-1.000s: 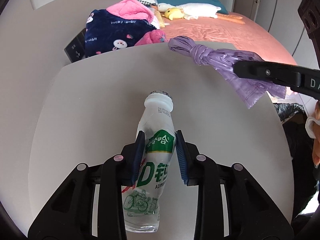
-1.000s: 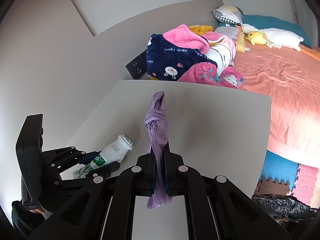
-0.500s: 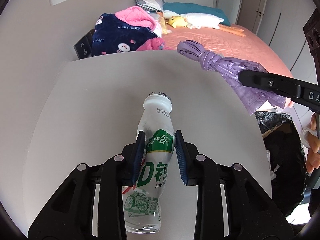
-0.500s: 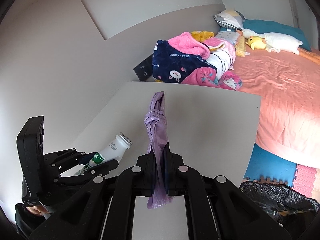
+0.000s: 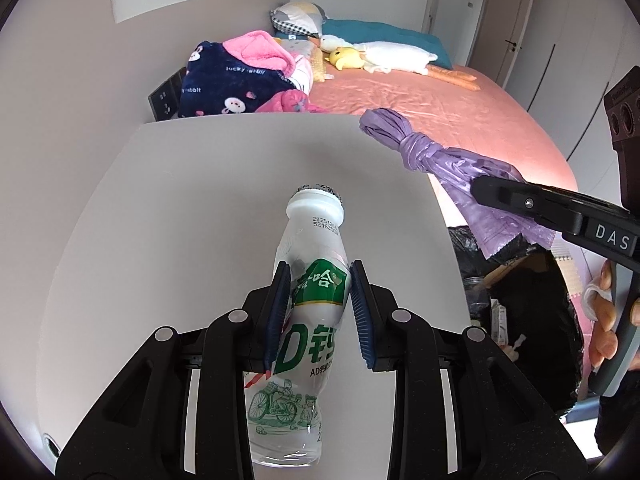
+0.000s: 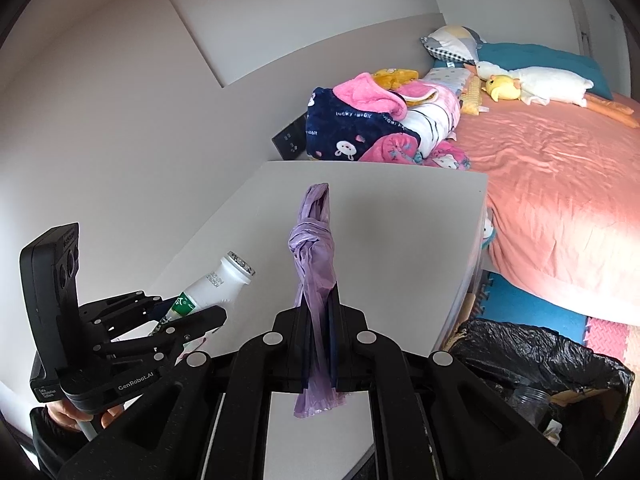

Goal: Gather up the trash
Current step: 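Carry the bottle and purple bag with both tools over the trash bag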

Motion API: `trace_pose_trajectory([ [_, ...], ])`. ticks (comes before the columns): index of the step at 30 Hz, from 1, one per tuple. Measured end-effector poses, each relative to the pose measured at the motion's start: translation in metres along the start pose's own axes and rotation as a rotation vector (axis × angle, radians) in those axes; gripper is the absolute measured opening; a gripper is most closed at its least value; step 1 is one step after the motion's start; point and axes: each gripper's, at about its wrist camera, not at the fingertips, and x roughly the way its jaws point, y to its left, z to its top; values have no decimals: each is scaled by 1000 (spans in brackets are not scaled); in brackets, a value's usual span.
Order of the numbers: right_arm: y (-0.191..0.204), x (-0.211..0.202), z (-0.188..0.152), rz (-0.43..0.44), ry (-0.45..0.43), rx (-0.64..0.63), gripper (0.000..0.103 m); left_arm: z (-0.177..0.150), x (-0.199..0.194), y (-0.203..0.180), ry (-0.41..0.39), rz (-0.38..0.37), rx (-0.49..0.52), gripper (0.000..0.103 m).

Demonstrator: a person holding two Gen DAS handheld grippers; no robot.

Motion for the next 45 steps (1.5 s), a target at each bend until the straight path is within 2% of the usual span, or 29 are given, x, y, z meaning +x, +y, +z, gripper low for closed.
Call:
trace_pose_trajectory([
  [9,-9,-34,-26,-5,-16,19,7,-13,-16,-35,-22,-38,2,30],
  [18,-30,-74,-45,-29,-51,47,7,-18,-25,-83,-29,-79,53,30],
  [35,-72,-132,-70,-86,-108,109,7,-21,-19,-154,-9,-168,141,30],
  [45,-98,-161,-80,-135,-140,151,7,-27,-11,-199,20,-254,204,31],
])
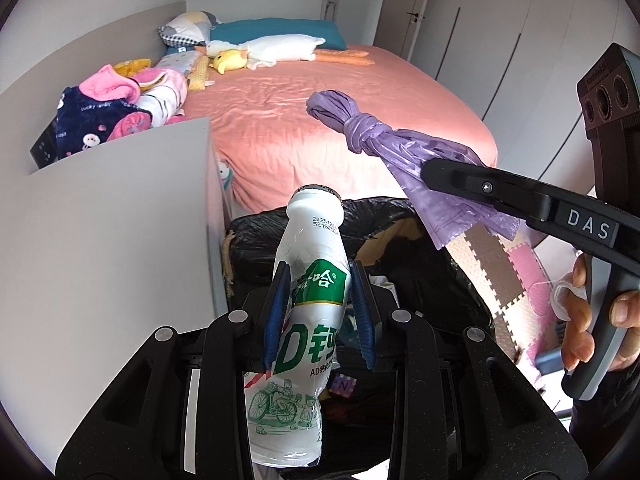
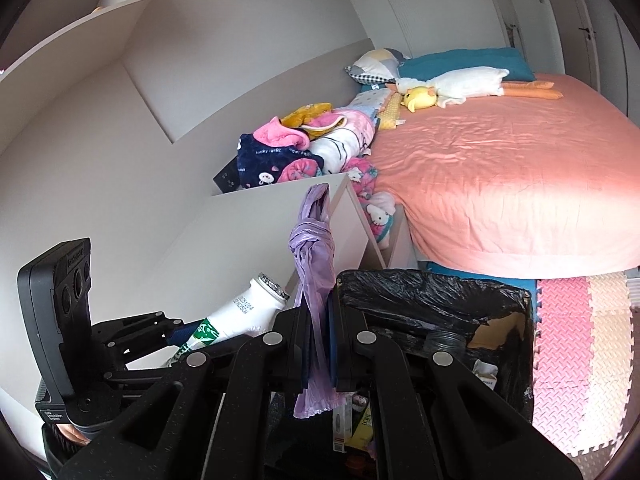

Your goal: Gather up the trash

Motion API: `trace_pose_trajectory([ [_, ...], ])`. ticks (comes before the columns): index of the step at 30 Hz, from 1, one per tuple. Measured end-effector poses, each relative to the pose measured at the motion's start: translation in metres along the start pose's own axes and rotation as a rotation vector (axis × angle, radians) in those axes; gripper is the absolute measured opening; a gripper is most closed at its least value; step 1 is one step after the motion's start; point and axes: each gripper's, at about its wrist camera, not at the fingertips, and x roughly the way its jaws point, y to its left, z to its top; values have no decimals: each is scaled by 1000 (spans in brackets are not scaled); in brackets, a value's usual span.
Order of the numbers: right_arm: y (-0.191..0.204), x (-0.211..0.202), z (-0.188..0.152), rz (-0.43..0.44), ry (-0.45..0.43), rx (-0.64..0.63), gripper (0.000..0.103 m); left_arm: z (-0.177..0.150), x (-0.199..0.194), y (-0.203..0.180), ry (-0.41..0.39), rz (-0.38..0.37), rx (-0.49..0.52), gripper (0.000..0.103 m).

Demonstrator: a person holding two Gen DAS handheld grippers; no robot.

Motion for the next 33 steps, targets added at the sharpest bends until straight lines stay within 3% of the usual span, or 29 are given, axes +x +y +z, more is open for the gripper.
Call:
trace_pose_trajectory([
  [2,-6,-4,0,-13,1,17,10,-3,6,-7,28,-40,16,35],
  [4,-14,-9,0,-31,-4,46,52,-6,9,-14,29,-14,43,96],
  [5,-16,-12,0,-56,-16,55,86,-8,8,-19,8,11,60,97],
  [6,-18,-17,0,-90,-43,58,90,-10,9,-22,6,16,79,97],
  [17,-24,-26,0,-110,-58,49,90,-18,0,-27,-23,68,114,97],
  [33,-24,-27,-3,-108,-56,42,90,-19,-6,-28,-48,58,116,97],
])
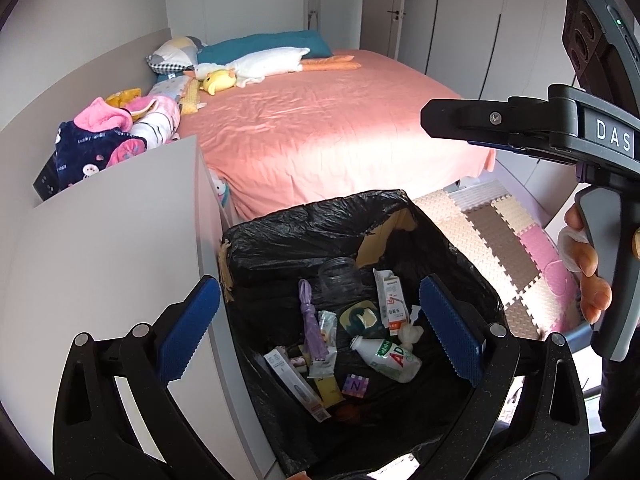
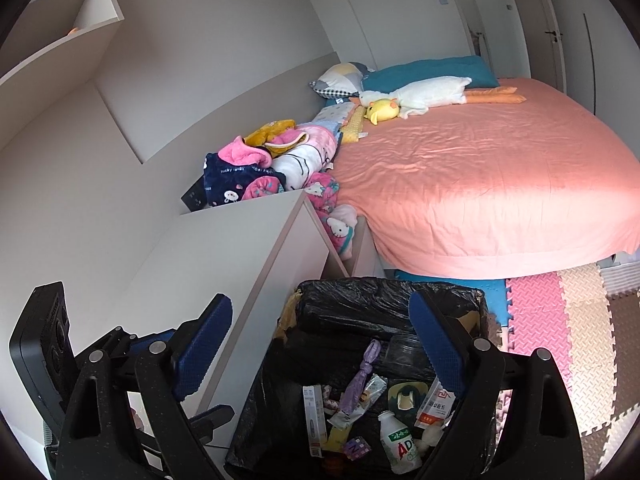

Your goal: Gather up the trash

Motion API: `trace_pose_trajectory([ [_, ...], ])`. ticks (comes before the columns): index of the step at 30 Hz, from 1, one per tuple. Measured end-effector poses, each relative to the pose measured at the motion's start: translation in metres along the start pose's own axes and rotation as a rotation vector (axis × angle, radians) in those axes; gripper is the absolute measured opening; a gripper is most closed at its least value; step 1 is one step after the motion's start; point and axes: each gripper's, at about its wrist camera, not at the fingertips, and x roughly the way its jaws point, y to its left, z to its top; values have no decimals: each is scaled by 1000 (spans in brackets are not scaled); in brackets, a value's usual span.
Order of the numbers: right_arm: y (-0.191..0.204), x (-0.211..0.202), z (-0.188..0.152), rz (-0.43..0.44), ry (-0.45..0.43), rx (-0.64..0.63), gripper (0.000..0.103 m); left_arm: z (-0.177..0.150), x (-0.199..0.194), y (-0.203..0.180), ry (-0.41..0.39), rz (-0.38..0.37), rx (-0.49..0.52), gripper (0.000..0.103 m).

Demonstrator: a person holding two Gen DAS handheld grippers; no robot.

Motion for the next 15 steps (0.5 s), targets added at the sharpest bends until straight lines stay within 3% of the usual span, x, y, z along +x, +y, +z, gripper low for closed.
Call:
trace_pose_trajectory([
  [15,3,1,0,-2,-3,-8,90,0,-5,-3,-12,19,25,97],
])
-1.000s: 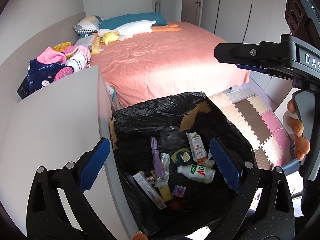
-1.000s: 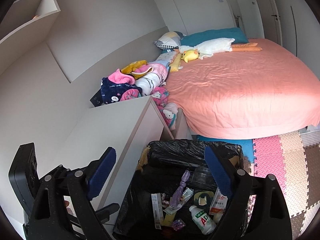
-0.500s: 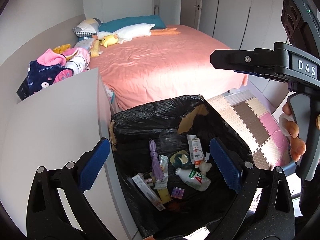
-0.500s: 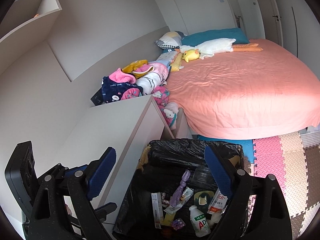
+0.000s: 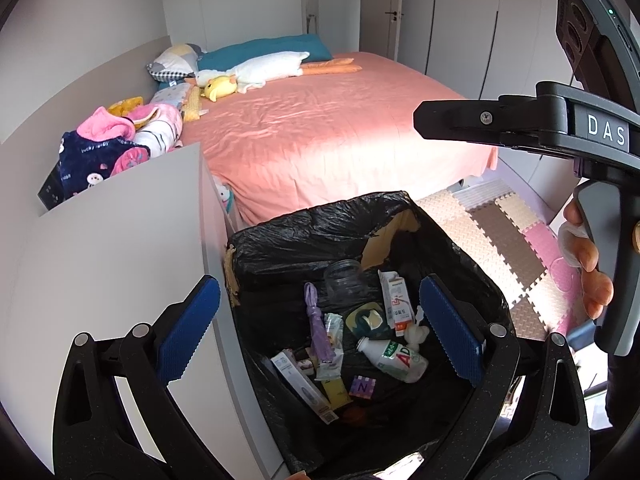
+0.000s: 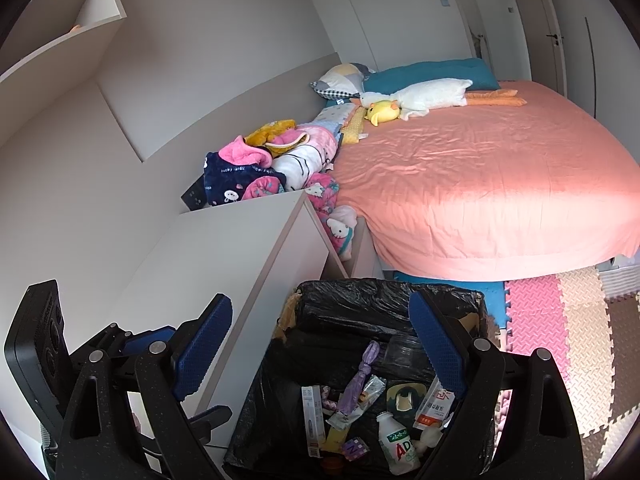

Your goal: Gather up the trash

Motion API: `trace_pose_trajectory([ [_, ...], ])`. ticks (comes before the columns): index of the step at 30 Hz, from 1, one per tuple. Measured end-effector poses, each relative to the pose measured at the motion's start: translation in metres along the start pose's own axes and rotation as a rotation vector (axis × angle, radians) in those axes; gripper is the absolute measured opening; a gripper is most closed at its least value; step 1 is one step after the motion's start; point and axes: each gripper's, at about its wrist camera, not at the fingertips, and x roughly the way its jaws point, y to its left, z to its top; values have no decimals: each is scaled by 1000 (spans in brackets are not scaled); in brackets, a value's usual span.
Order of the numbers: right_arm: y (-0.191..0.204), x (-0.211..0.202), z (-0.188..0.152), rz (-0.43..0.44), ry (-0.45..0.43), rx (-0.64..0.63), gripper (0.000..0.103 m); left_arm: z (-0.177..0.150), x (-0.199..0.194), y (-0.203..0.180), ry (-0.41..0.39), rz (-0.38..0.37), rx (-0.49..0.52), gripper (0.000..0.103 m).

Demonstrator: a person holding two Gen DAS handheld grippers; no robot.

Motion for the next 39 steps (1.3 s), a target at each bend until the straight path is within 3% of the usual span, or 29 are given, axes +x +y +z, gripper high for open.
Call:
trace_pose_trajectory([
  [25,0,-1,-1,-1,3,-4,90,0,2,-2,19,8,4,97],
  [39,0,-1,1,-4,2,-6,90,-2,4,-14,25,51,75,97],
])
